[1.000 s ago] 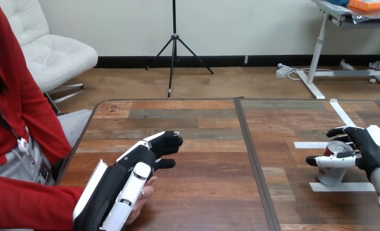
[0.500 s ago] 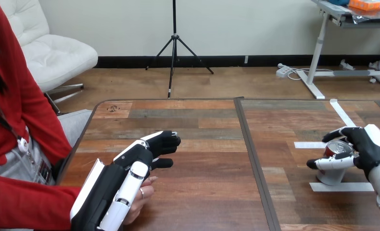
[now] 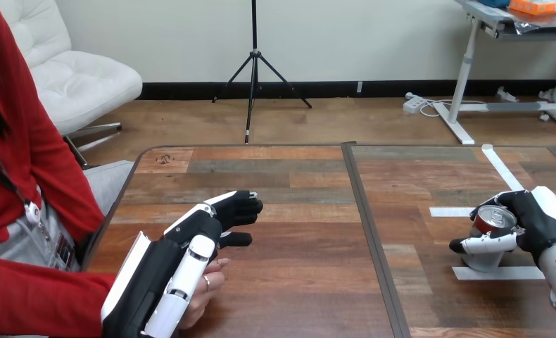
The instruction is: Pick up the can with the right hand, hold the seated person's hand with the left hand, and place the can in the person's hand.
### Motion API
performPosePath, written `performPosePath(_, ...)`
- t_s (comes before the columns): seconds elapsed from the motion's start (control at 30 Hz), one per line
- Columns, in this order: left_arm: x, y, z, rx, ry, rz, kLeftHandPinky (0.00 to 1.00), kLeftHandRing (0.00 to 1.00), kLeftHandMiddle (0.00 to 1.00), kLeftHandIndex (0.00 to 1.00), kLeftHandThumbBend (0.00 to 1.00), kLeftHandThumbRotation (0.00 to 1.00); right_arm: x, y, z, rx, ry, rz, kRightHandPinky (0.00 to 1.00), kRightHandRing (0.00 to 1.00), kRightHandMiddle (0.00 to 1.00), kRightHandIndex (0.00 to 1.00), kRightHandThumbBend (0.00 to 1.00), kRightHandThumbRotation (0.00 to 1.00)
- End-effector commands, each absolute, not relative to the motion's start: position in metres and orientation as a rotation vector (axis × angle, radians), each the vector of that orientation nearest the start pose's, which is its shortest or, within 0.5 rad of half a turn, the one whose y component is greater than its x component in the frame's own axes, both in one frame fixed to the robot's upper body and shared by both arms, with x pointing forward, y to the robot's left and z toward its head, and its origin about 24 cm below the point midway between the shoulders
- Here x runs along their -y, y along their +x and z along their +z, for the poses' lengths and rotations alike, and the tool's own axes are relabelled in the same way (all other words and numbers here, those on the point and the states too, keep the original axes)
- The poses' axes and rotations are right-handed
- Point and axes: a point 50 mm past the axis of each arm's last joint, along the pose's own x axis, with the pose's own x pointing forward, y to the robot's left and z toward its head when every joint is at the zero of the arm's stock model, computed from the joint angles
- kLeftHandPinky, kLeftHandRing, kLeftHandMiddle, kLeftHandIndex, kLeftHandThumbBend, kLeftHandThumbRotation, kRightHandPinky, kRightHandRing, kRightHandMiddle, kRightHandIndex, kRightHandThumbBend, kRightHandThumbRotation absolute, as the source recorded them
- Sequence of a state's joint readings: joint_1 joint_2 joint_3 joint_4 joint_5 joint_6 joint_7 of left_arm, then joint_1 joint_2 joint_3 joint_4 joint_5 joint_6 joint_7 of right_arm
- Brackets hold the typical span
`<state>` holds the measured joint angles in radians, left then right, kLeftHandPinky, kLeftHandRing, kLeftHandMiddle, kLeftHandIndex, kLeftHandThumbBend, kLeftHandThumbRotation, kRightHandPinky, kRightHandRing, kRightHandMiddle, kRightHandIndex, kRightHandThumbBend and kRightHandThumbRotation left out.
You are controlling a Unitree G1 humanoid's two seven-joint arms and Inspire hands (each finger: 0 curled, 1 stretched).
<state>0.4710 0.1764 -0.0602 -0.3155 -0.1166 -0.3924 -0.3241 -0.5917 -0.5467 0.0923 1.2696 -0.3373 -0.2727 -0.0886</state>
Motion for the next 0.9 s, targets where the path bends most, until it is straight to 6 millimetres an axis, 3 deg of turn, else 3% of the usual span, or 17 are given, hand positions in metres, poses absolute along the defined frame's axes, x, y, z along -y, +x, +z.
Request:
performPosePath(0.0, -0.1643, 0.1640, 0.0727, 0.312, 0.083, -0.308, 0.74, 0.82, 0.80, 0.78, 0.23, 0.98, 0.2992, 0.3302, 0.0319, -0.331, -0.871, -0.117, 0.46, 0.50, 0.53, 0.54, 0.88, 0.00)
performPosePath(0.87, -0.1695, 0.1662, 0.0752, 0.325, 0.096, -0.280, 0.77, 0.82, 0.80, 0.78, 0.25, 0.94, 0.3029, 0.3292, 0.0304, -0.386, -0.895, -0.096, 0.49, 0.54, 0.58, 0.57, 0.96, 0.03)
